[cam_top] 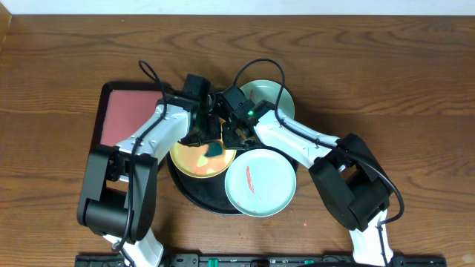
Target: Clean dirty plates on tray and stack at the side
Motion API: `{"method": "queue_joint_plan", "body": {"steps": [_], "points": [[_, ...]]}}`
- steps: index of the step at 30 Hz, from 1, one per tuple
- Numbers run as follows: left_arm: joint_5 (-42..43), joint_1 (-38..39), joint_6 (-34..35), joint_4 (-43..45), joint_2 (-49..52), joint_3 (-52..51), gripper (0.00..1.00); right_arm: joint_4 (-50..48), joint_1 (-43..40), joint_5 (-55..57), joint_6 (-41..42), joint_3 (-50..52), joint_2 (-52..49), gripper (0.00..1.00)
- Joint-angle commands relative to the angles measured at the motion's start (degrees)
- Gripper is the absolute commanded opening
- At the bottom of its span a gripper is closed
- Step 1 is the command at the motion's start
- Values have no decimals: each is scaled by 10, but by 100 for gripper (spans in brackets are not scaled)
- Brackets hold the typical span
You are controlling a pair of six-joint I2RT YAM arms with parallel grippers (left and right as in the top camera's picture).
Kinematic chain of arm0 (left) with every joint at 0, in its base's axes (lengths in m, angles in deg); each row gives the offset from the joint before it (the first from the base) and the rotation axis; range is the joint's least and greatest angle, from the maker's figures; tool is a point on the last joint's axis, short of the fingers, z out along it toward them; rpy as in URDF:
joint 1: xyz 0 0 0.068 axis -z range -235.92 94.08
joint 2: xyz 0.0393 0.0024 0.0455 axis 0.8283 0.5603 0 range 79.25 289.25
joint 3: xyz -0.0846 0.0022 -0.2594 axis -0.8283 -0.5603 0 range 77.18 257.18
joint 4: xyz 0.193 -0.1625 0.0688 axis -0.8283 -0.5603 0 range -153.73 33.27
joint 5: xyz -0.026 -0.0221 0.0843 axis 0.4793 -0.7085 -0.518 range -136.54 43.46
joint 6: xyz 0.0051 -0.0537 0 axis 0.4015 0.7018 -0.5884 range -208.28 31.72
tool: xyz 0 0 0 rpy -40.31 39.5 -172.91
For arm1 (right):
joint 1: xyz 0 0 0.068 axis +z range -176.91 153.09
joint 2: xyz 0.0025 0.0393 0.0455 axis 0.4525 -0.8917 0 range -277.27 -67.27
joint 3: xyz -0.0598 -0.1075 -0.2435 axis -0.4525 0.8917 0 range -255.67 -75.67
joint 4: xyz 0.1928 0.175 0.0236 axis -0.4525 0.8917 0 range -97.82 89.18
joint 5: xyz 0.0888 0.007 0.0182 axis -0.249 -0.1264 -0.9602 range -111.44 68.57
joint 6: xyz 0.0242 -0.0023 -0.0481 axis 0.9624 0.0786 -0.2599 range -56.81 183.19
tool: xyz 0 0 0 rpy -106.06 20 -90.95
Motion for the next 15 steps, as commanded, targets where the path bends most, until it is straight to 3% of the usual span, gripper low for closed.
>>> {"method": "queue_joint_plan", "body": {"steps": [1, 8, 15], "points": [[-175, -12, 9, -32, -3, 30, 7, 7, 2, 16, -2, -2, -19, 1], [-257, -12, 9, -148, -29, 112, 7, 12, 2, 16, -3, -2, -19, 1], [-263, -23, 9, -264, -40, 186, 7, 19, 0, 16, -12, -2, -19, 1]]}}
